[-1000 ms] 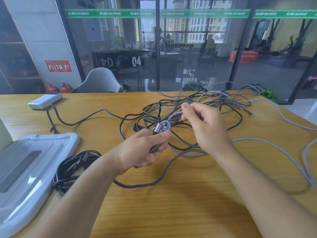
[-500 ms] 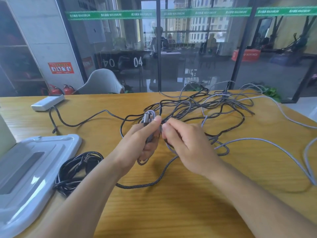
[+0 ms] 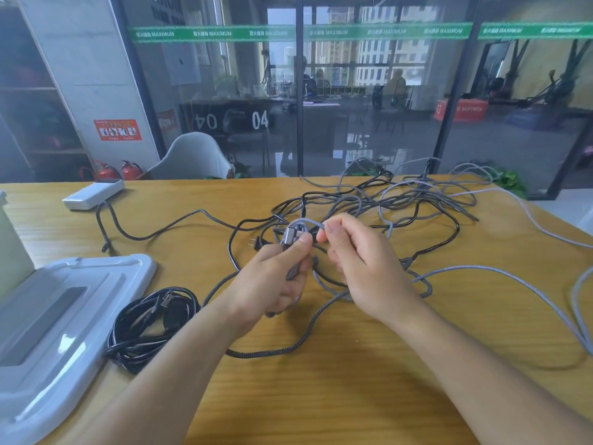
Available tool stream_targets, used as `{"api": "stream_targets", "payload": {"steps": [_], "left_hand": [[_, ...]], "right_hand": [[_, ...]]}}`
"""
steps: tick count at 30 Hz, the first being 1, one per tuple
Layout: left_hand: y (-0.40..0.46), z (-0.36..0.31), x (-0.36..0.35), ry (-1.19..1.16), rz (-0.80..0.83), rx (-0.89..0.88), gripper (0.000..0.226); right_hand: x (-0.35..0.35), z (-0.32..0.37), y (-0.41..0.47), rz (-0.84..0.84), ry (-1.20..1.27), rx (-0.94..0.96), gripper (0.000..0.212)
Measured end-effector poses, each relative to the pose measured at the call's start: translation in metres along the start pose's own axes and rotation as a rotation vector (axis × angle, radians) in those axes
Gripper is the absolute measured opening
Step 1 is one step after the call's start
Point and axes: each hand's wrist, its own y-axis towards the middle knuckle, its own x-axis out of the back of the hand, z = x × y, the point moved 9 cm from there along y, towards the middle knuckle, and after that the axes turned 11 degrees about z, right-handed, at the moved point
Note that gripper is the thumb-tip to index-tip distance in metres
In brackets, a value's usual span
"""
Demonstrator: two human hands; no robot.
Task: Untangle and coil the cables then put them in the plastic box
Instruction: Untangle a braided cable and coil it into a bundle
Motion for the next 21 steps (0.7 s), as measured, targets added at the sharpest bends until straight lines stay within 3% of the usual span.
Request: {"api": "stream_targets", "payload": {"steps": [6, 14, 21], "left_hand": [[0.0, -0.002, 0.003, -0.131, -0.06, -0.038, 0.047], [-0.007, -0.01, 0.015, -0.252, -0.172, -0.098, 0.048], [-0.014, -0.014, 0.031, -0.294, -0.3, -0.157, 0.04]], "right_hand": [[-0.006, 0.002, 0.0, 0.059, -0.02, -0.002, 0.031], [-0.015, 0.008, -0.003, 0.145, -0.229, 0.052, 0.039], [-0.046, 0.004, -0.007, 0.417, -0.224, -0.043, 0.032]]}}
